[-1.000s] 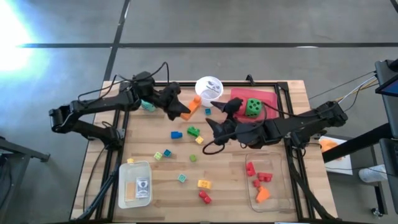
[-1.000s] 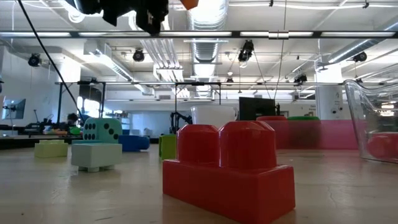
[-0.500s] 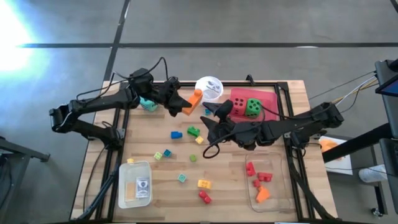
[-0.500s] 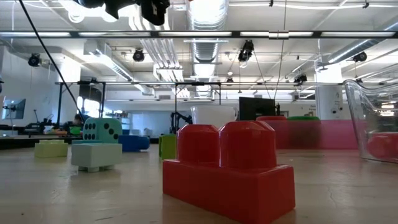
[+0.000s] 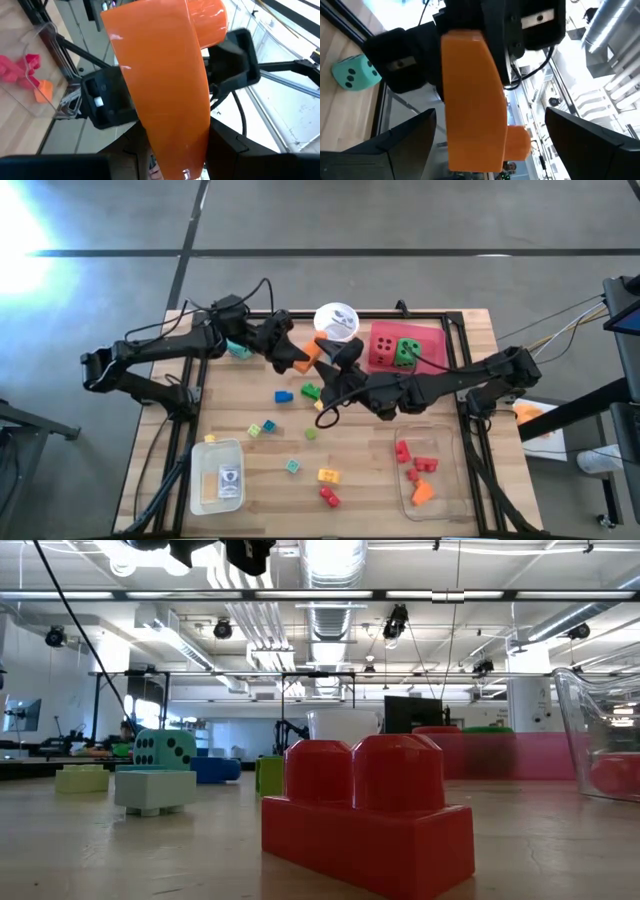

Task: Pick & Place Toys
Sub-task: Put the orange game piece into the transparent bin

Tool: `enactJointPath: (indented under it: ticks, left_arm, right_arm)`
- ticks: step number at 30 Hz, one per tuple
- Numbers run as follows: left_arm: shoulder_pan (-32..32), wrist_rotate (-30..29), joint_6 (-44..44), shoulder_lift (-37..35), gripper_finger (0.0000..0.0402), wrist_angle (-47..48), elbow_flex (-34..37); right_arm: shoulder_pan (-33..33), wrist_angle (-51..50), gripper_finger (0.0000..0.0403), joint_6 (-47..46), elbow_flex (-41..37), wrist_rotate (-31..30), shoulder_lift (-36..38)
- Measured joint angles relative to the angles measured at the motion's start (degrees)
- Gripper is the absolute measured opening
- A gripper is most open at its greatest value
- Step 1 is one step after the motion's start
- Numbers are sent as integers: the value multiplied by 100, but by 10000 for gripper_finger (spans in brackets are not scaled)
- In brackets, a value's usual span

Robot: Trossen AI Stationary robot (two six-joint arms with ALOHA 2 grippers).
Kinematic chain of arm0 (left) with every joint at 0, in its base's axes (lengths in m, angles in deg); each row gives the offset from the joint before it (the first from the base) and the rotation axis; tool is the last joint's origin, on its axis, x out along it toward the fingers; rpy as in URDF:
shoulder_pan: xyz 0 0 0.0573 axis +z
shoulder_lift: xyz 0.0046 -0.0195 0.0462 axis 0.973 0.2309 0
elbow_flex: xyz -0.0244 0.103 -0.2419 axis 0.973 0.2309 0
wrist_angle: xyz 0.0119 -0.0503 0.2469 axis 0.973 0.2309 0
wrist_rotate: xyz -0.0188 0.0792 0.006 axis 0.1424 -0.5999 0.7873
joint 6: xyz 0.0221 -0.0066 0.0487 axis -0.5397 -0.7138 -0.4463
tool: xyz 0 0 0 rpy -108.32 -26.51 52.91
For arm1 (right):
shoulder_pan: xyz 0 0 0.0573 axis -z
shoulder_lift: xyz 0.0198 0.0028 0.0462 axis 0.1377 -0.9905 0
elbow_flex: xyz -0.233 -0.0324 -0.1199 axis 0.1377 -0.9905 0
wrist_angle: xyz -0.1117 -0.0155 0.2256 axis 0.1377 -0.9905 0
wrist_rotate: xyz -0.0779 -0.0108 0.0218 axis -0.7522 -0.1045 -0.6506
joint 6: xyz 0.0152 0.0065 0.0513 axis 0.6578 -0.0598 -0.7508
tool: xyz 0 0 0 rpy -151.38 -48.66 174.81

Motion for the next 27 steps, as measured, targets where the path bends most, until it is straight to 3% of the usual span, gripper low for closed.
enactJointPath:
  ticks: [7,17,20,22,27]
  left_arm:
    - [-186,21,126,0,134,-29,0]
    - [-236,-93,182,0,134,-102,0]
    - [-238,-104,170,0,134,-149,0]
    - [-238,-111,188,0,148,-198,0]
    - [-240,-81,206,2,229,-261,0]
  right_arm:
    - [18,-74,345,217,35,20,-7]
    - [12,-344,167,207,33,67,-11]
    - [13,-324,161,202,35,54,-11]
    - [14,-322,161,204,35,67,-11]
    - [16,-361,161,211,35,20,-9]
